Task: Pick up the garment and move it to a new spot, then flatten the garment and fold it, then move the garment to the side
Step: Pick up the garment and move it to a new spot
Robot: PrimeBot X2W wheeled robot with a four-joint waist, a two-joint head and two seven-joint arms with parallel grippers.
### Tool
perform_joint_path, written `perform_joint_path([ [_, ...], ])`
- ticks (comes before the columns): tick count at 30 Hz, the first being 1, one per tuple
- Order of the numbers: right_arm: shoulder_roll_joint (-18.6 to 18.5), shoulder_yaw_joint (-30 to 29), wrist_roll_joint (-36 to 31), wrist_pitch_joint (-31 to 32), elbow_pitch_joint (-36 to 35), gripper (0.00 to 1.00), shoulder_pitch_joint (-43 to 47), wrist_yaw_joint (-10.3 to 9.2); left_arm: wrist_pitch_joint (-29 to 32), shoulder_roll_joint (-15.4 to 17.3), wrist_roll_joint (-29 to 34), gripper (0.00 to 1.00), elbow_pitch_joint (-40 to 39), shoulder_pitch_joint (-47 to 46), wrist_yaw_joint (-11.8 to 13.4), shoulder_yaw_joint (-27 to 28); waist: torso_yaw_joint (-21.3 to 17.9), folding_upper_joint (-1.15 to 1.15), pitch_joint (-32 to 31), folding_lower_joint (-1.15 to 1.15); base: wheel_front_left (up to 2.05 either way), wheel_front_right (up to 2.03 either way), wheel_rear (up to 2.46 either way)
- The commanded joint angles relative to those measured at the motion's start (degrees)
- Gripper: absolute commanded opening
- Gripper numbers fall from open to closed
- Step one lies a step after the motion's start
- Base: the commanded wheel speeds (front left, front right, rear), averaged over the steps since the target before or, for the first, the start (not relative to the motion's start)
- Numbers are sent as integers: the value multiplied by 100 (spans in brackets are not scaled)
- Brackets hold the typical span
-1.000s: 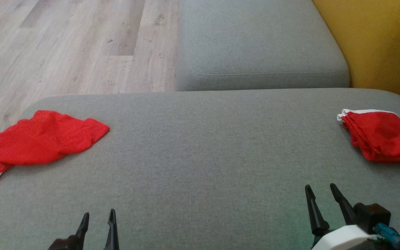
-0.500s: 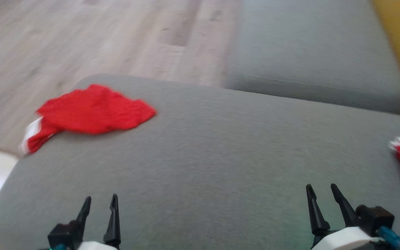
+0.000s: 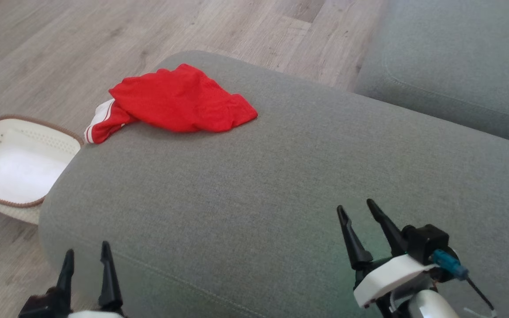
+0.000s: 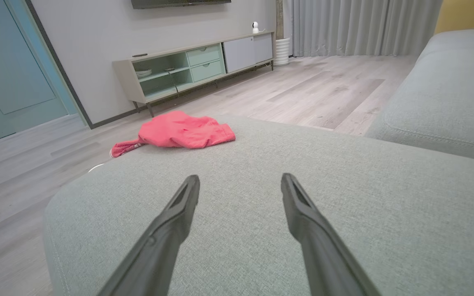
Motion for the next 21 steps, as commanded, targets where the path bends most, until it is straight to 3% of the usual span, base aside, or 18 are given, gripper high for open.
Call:
perform_joint_path([
  [1, -36, 172, 36, -56, -114, 100, -296, 37, -67, 48, 71, 100, -229, -166, 41, 338, 35, 0, 42, -1, 0, 0, 0],
  [13, -36, 291, 14, -146, -7, 100, -385, 37, -73, -86, 306, 100, -340, 140, -113, 715, 119, 0, 152, -1, 0, 0, 0],
  [17, -36, 82, -77, -153, -143, 100, -291, 37, 54, 143, 338, 100, -296, -113, -223, 769, 179, 0, 229, -1, 0, 0, 0],
  [21, -36, -315, -243, -111, -397, 100, -90, 37, 434, 572, 528, 100, -274, -876, -418, 757, 243, 0, 315, -1, 0, 0, 0],
])
